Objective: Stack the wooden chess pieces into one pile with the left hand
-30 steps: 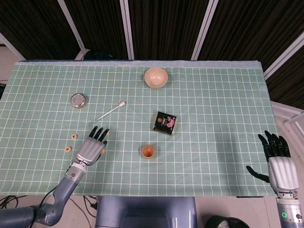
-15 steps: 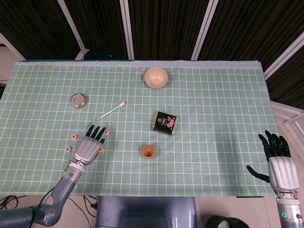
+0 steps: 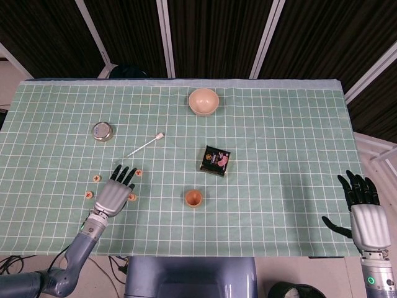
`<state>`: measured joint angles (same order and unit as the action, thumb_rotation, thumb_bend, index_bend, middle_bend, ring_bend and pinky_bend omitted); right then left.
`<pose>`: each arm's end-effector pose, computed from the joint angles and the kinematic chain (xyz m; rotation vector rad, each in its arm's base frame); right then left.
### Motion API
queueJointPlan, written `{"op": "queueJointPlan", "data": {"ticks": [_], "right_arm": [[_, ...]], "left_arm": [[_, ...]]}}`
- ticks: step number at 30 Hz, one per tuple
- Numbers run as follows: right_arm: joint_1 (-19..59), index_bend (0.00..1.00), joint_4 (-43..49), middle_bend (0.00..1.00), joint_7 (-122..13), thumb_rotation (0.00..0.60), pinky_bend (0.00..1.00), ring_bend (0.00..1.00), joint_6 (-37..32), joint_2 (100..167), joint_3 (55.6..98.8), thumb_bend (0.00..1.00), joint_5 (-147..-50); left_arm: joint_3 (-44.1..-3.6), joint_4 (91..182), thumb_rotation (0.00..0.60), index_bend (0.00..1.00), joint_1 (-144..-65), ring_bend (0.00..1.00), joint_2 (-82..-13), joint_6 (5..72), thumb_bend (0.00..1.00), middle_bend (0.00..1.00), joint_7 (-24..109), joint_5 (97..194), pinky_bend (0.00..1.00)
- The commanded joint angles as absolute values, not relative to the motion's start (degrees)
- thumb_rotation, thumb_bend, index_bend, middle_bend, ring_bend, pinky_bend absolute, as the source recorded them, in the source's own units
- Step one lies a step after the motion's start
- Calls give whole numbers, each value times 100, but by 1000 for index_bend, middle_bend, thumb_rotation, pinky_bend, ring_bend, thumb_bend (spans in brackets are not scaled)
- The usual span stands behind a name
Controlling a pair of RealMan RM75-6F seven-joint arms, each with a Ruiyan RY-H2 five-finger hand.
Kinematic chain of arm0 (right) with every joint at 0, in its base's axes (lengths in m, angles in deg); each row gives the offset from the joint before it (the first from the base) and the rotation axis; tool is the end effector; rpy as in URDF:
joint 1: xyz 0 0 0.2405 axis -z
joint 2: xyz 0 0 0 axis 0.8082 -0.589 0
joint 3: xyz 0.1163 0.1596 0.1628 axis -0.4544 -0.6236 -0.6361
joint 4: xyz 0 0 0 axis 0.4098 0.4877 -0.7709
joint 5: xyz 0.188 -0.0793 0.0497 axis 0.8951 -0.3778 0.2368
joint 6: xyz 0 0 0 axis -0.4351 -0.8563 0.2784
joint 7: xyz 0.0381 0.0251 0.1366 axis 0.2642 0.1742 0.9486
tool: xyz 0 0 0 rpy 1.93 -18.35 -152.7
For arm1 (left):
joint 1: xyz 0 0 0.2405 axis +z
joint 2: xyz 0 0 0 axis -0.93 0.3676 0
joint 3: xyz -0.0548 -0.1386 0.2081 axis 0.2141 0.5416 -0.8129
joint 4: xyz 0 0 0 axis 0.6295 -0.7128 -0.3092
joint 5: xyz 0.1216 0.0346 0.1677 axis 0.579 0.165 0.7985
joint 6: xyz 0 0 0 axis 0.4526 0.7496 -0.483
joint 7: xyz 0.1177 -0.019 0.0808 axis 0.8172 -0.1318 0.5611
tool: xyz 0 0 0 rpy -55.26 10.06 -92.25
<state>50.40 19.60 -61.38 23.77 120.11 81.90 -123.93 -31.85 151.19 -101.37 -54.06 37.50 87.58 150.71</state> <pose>-0.2985 -0.1823 0.1486 1.3231 -0.7817 0.9695 -0.2064 0.2756 -0.0286 -1.9645 -0.5879 -0.5441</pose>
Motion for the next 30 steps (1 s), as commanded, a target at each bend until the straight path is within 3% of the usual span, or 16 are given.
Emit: {"op": "queueJointPlan", "data": {"ticks": [1, 30], "right_arm": [[5041, 90, 1961, 14, -6138, 600, 0, 25, 2379, 12011, 8190, 232, -12394], [5048, 90, 2014, 14, -6129, 600, 0, 25, 2348, 12000, 8171, 233, -12315]], "left_arm": [[-3178, 15101, 600, 449, -10129, 0, -5404, 3771, 313, 27, 8751, 15080, 0], [-3100, 14921, 600, 418, -10182, 0, -5662, 3881, 313, 27, 9035, 15159, 0]]}}
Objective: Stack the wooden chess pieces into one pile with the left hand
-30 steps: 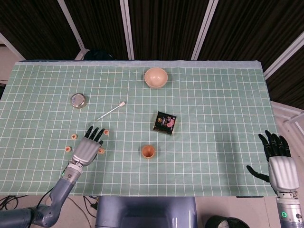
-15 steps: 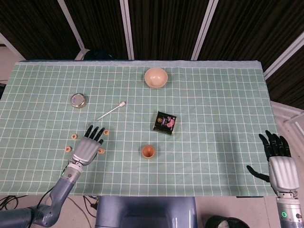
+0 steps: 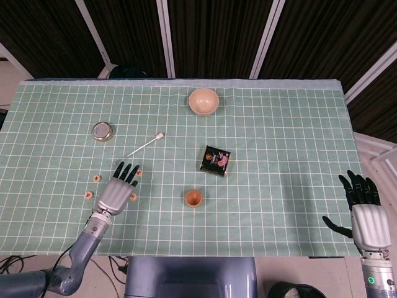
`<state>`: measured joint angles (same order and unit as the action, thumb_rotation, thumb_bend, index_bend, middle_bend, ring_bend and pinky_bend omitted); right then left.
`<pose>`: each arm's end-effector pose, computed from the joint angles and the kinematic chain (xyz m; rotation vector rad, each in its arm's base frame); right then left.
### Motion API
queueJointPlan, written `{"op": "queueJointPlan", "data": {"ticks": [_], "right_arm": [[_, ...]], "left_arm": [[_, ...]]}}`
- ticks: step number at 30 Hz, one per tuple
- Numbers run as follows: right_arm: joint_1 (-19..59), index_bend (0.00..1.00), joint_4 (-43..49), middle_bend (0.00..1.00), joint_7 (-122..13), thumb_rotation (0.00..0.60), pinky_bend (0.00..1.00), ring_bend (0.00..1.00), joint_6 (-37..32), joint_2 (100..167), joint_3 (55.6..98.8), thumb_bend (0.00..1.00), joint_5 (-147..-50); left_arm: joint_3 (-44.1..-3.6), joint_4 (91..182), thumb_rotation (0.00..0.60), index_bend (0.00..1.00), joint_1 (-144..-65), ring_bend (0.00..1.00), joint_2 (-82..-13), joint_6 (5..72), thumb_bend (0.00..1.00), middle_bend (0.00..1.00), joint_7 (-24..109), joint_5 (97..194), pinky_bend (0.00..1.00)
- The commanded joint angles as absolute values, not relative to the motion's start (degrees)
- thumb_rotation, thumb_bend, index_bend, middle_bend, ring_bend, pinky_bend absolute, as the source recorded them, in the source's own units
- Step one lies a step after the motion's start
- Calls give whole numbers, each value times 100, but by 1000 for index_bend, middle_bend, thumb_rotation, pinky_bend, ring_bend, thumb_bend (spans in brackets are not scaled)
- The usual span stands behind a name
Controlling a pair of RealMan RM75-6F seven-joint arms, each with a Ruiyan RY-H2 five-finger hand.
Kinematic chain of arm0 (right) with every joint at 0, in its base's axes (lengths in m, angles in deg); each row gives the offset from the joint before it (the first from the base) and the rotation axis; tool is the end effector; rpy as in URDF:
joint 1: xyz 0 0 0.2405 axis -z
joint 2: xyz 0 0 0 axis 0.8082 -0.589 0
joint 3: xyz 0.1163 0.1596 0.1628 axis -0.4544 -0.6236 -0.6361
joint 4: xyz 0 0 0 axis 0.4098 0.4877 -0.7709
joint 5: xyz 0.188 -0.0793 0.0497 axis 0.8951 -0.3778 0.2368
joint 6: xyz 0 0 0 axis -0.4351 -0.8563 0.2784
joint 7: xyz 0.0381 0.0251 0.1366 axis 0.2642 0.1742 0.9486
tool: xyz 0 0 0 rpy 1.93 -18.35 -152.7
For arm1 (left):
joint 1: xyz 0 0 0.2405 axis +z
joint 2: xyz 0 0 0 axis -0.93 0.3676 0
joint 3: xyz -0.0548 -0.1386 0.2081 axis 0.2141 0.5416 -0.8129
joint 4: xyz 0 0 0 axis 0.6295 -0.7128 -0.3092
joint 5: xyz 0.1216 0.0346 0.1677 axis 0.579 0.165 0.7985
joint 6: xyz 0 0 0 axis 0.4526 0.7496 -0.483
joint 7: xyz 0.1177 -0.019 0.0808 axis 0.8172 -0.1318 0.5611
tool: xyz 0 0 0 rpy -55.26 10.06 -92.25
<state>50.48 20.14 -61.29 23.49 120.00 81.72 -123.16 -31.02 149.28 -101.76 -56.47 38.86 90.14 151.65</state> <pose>-0.2989 -0.1825 0.1489 1.3105 -0.7968 0.9671 -0.1979 0.2799 -0.0352 -1.9497 -0.5210 -0.5551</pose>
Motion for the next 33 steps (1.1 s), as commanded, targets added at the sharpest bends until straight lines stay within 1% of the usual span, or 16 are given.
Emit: {"op": "queueJointPlan", "data": {"ticks": [1, 33], "right_arm": [[5047, 90, 2014, 14, -6128, 600, 0, 25, 2347, 12000, 8169, 233, -12313], [5052, 89, 2019, 14, -6120, 600, 0, 25, 2360, 12026, 8151, 232, -12290]], "left_arm": [[-3102, 14917, 600, 418, -10185, 0, -5670, 3878, 313, 27, 9047, 15158, 0], [-3178, 15033, 600, 435, -10172, 0, -5576, 3778, 313, 28, 8908, 15271, 0]]}}
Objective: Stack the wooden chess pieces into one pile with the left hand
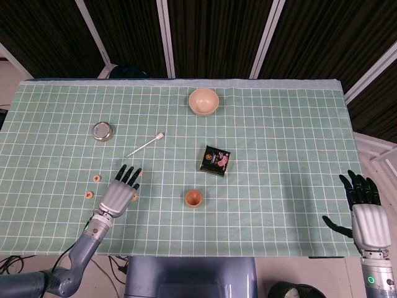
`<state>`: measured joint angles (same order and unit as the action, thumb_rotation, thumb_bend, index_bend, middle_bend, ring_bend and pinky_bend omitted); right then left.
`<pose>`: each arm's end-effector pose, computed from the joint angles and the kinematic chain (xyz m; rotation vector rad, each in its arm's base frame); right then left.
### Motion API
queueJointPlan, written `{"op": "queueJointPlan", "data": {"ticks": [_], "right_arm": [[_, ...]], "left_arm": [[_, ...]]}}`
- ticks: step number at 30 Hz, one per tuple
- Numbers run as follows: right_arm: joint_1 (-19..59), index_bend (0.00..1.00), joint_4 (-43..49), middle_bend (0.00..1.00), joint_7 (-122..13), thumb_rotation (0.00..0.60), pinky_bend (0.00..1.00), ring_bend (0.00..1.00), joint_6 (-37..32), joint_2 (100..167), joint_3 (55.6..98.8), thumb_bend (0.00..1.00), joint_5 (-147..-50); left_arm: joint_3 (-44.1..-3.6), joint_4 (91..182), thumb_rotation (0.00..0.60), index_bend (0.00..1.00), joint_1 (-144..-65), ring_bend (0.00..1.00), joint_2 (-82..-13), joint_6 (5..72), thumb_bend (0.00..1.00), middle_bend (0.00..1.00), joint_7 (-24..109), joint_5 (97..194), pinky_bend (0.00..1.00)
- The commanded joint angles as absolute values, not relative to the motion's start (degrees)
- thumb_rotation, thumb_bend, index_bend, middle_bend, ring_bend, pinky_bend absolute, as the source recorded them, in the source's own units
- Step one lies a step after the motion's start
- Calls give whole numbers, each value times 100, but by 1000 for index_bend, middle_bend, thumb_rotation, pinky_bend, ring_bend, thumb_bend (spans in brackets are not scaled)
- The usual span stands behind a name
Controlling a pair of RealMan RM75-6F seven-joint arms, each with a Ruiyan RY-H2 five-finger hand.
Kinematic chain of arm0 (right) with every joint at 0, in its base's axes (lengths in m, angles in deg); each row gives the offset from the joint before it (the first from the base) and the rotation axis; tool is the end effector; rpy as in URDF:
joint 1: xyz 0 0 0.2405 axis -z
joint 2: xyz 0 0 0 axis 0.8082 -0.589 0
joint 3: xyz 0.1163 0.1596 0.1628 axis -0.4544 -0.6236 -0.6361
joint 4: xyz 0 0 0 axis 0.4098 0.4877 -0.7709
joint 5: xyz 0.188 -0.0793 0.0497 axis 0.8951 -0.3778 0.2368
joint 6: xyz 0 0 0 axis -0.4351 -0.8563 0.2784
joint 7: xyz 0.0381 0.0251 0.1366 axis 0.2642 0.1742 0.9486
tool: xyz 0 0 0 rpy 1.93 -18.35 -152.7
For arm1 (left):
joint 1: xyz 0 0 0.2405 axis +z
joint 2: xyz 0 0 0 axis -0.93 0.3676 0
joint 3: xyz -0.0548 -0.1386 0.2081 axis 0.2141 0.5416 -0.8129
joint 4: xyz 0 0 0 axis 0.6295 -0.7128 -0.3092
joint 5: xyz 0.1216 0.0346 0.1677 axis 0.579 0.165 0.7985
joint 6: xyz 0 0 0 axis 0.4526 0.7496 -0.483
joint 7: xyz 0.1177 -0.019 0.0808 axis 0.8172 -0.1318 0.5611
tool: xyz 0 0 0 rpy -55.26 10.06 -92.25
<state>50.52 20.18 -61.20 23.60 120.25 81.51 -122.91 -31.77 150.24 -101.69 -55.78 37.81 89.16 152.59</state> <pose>-0.2988 -0.1829 0.1485 1.3009 -0.8004 0.9721 -0.1973 0.2746 -0.0365 -1.9840 -0.5312 -0.5626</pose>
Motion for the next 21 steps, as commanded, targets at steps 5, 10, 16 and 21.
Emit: {"op": "queueJointPlan", "data": {"ticks": [5, 10, 16, 21], "right_arm": [[5049, 90, 2020, 14, -6120, 600, 0, 25, 2355, 12030, 8146, 232, -12283], [5050, 89, 2020, 14, -6106, 600, 0, 25, 2356, 12027, 8143, 232, -12278], [5050, 89, 2020, 14, -6104, 600, 0, 25, 2357, 12025, 8141, 233, -12278], [5049, 90, 2015, 14, -6110, 600, 0, 25, 2363, 12031, 8139, 232, -12281]], "left_arm": [[-3177, 15059, 600, 436, -10188, 0, -5578, 3763, 313, 28, 8939, 15282, 0], [-3184, 15065, 600, 437, -10195, 0, -5584, 3734, 313, 28, 8981, 15249, 0], [-3186, 15097, 600, 439, -10205, 0, -5576, 3725, 313, 29, 9006, 15248, 0], [-3189, 15113, 600, 447, -10207, 0, -5564, 3727, 314, 29, 8999, 15258, 0]]}}
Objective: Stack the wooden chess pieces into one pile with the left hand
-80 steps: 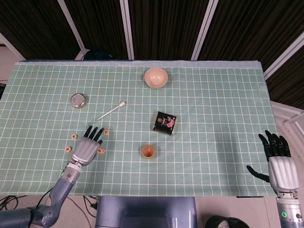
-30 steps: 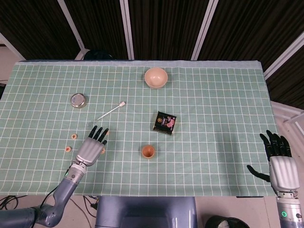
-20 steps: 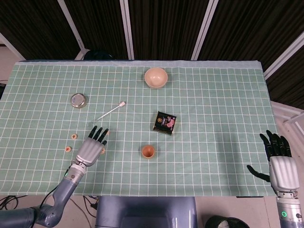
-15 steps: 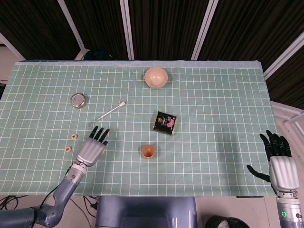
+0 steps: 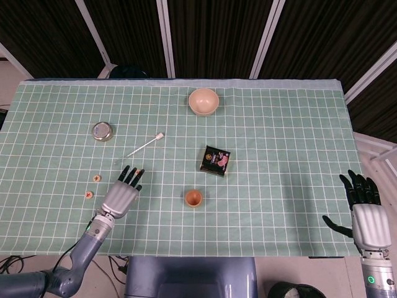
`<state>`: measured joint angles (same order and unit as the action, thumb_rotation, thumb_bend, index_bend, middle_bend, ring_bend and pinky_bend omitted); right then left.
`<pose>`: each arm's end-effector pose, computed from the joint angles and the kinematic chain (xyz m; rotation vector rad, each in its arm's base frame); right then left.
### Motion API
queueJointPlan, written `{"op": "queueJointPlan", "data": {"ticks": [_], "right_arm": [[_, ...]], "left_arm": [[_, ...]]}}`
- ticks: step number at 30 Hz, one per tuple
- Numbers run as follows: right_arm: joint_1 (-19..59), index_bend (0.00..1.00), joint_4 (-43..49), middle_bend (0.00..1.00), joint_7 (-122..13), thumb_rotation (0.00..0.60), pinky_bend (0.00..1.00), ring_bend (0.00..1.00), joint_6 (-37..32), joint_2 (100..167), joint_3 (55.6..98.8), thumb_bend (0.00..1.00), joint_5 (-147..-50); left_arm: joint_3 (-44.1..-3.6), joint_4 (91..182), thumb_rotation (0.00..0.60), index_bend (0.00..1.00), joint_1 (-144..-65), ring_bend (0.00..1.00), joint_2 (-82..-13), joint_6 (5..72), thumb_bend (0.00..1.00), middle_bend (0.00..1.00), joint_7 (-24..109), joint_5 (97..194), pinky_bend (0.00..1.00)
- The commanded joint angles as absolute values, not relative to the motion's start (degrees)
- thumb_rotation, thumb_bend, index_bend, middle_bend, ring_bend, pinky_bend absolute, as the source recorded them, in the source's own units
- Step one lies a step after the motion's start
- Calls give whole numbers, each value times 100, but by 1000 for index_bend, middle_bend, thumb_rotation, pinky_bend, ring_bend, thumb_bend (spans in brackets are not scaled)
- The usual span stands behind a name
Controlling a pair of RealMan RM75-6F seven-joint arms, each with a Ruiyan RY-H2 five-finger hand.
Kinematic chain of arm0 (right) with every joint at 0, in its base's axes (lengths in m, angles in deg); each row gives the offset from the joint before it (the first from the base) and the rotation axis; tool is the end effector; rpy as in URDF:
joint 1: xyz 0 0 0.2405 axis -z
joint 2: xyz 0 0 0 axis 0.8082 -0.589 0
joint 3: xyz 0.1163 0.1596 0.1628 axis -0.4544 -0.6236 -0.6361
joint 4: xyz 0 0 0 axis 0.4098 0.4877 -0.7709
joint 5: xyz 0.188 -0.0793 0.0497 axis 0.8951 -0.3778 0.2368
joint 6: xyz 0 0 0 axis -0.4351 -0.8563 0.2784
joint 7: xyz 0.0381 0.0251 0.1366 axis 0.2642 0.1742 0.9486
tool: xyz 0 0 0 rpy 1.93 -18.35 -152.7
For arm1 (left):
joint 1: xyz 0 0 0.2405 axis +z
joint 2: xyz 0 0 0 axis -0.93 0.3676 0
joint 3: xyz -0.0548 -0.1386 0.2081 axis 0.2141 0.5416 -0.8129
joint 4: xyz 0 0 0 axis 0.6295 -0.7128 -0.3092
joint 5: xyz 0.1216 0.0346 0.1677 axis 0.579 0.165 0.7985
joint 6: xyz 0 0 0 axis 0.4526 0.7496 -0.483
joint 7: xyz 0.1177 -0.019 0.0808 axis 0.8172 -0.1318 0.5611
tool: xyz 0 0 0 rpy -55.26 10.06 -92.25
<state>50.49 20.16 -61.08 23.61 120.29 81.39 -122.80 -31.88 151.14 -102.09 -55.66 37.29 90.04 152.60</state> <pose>-0.2988 -0.1834 0.1488 1.2974 -0.8012 0.9746 -0.1927 0.2729 -0.0381 -2.0045 -0.5206 -0.5632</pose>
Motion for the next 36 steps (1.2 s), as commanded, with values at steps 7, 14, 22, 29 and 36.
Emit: {"op": "queueJointPlan", "data": {"ticks": [7, 14, 22, 29, 36], "right_arm": [[5050, 90, 2014, 14, -6113, 600, 0, 25, 2360, 12034, 8136, 233, -12271], [5049, 89, 2009, 14, -6133, 600, 0, 25, 2369, 12048, 8127, 232, -12265], [5049, 90, 2017, 13, -6133, 600, 0, 25, 2349, 12039, 8131, 232, -12249], [5046, 89, 2030, 14, -6155, 600, 0, 25, 2346, 12049, 8129, 232, -12245], [5044, 89, 2042, 14, -6167, 600, 0, 25, 2332, 12060, 8121, 232, -12216]], "left_arm": [[-3214, 15083, 600, 451, -10199, 0, -5547, 3693, 314, 30, 8993, 15229, 0], [-3187, 15112, 600, 445, -10200, 0, -5547, 3771, 314, 30, 9021, 15274, 0], [-3153, 15299, 600, 391, -10131, 0, -5397, 3959, 314, 27, 9206, 15198, 0], [-3012, 15517, 600, 386, -10180, 0, -5181, 4002, 313, 27, 9161, 15191, 0], [-2616, 15316, 600, 362, -10444, 0, -5167, 3792, 289, 27, 9058, 14934, 0]]}}
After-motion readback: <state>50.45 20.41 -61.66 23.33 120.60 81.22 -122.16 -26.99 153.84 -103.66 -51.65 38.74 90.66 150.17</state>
